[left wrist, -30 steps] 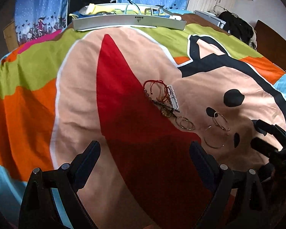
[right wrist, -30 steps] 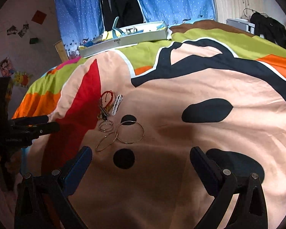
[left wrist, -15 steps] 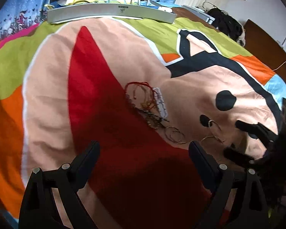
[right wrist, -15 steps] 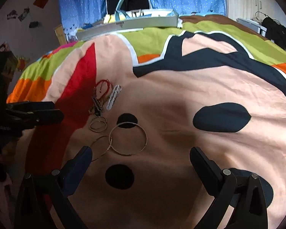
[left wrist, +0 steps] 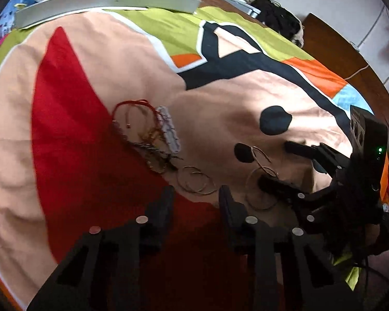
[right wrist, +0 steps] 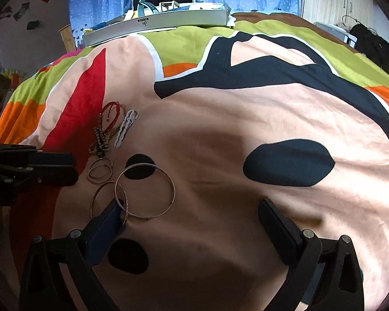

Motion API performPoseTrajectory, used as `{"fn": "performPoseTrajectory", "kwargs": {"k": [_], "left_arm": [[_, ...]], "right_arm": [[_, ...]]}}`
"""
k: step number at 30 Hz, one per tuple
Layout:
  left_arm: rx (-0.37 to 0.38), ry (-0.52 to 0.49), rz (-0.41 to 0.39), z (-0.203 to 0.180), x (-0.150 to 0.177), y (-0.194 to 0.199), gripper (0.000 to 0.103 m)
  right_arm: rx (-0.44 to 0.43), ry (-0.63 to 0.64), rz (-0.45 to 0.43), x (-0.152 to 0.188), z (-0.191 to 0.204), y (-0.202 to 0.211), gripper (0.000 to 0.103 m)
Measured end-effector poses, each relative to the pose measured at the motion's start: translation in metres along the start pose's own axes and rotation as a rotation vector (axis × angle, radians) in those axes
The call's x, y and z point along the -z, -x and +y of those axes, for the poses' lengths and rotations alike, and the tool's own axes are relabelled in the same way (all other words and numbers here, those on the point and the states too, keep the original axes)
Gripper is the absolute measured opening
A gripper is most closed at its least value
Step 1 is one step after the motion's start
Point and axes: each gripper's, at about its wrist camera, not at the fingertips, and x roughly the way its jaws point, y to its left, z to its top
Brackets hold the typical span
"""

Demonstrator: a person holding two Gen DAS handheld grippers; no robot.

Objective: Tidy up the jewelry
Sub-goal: 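Grasp a small silver hoop earring with the left tool while the right tool grasps a large hoop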

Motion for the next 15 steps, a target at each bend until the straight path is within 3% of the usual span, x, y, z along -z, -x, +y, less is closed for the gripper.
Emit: {"fn": "performPoseTrajectory", "kwargs": {"k": [10, 15], "left_arm": [[-0.069, 0.049, 0.073, 0.012, -0.009, -0.027, 0.02], [-0.083, 0.035, 0.074, 0.011, -0.012, -0.034, 0.019]], "right_arm": [[-0.059, -0.018, -0.02, -0.004, -0.008, -0.005, 0.092], [-0.088, -0.001, -0.04, -0.005, -0.002, -0.004, 0.069]]}}
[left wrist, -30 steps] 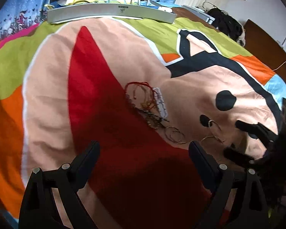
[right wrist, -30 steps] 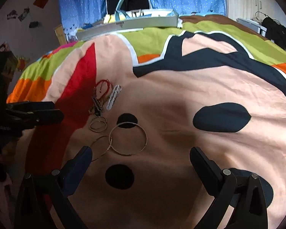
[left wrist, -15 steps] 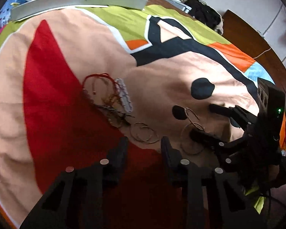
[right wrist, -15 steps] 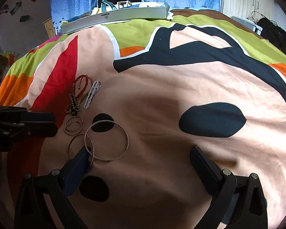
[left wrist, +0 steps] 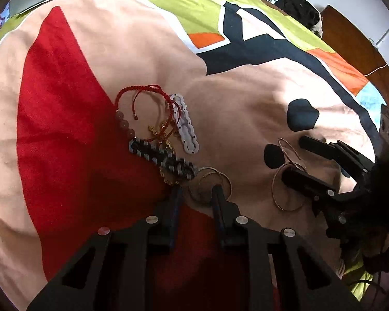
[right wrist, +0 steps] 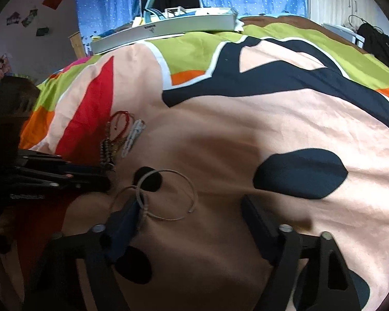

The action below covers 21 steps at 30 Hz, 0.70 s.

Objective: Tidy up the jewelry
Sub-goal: 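Grasp a small silver hoop earring with the left tool while the right tool grasps a large hoop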

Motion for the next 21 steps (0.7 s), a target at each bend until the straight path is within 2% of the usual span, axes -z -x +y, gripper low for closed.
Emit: {"fn": "performPoseTrajectory", "kwargs": {"k": [6, 13, 15, 21], "left_arm": [[-0.021, 0.001, -0.002, 0.0, 0.0, -0.003, 0.012], [-0.044, -0.002, -0.011, -0.002, 0.003, -0.002, 0.005], [-0.046, 0.009, -0.015, -0.001, 0.004, 0.0, 0.004], [-0.042, 0.054, -0.012, -0.003, 0.008, 0.01, 0.003]], "right_arm": [[-0.047, -0.022, -0.003, 0.0, 0.003, -0.003, 0.054], [-0.061, -0.07, -0.009, 0.002, 0.001, -0.004, 0.053], [-0.066, -0.072, -0.014, 0.003, 0.001, -0.003, 0.048], [-0.099, -0.104, -0.026, 0.006, -0.001, -0.001, 0.043]]}}
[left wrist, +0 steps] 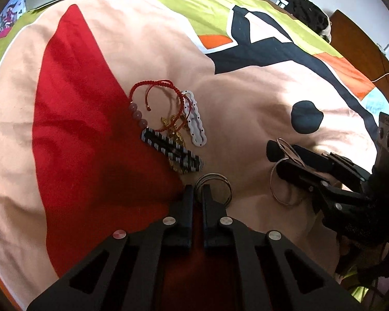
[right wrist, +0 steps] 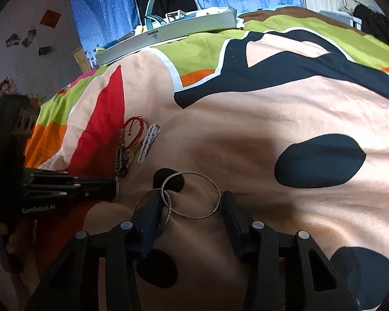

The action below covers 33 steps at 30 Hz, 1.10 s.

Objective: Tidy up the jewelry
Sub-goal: 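Grasp a small silver hoop earring with the left tool while the right tool grasps a large hoop, then carry both hoop earrings into the white tray and open both tools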

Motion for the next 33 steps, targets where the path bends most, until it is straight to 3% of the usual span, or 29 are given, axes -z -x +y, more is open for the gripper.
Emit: {"fn": "performPoseTrajectory", "kwargs": {"k": [4, 6, 14, 24, 33], "left_arm": [[0.017, 0.017, -0.004, 0.0, 0.002, 0.006, 0.002], [0.02, 0.022, -0.018, 0.0, 0.004, 0.011, 0.002], [-0.019, 0.013, -0.108, -0.009, 0.016, 0.028, 0.002], [0.005, 0.05, -0.172, -0.007, 0.015, 0.039, 0.0], [0.032, 0.065, -0.251, -0.003, 0.004, 0.055, 0.0]], "right_arm": [[-0.012, -0.001, -0.011, 0.001, 0.001, 0.003, 0.038], [-0.024, 0.007, -0.023, 0.002, 0.004, 0.006, 0.028], [-0.031, 0.01, -0.077, 0.008, 0.011, 0.015, 0.012], [-0.056, -0.005, -0.142, 0.003, 0.018, 0.035, 0.004], [-0.062, 0.059, -0.178, -0.017, 0.033, 0.047, 0.003]]}}
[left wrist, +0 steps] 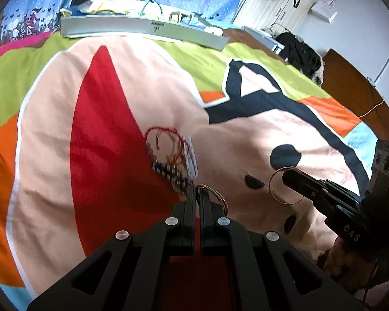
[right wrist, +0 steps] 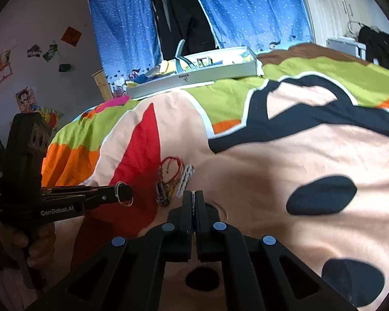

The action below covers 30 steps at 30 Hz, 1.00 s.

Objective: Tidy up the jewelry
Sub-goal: 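Carry both hoop earrings into the white tray and open both tools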

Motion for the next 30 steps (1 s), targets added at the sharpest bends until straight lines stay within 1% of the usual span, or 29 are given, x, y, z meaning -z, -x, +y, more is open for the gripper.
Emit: {"fn": "performPoseTrajectory", "kwargs": {"k": [5, 9, 13, 15, 19, 25, 30], "left_arm": [[-0.006, 0.007, -0.046, 0.003, -0.015, 0.002, 0.0], [-0.005, 0.052, -0.067, 0.013, -0.03, 0.006, 0.0], [-0.015, 0.099, -0.107, 0.03, -0.06, 0.017, 0.0], [-0.026, 0.107, -0.125, 0.039, -0.074, 0.022, 0.0], [-0.063, 0.122, -0.154, 0.059, -0.106, 0.026, 0.0], [-0.107, 0.16, -0.206, 0.092, -0.163, 0.029, 0.0], [-0.143, 0.195, -0.242, 0.12, -0.21, 0.029, 0.0]], "right_arm": [[-0.02, 0.035, -0.021, -0.025, 0.002, 0.001, 0.003], [-0.039, 0.063, -0.028, -0.051, 0.003, 0.0, 0.003], [-0.078, 0.082, -0.031, -0.084, 0.006, -0.006, 0.003], [-0.096, 0.09, -0.029, -0.102, 0.006, -0.011, 0.003], [-0.122, 0.105, -0.025, -0.134, 0.005, -0.028, 0.003], [-0.159, 0.148, -0.052, -0.194, 0.011, -0.067, 0.003], [-0.221, 0.177, -0.06, -0.241, 0.031, -0.115, 0.003]]}}
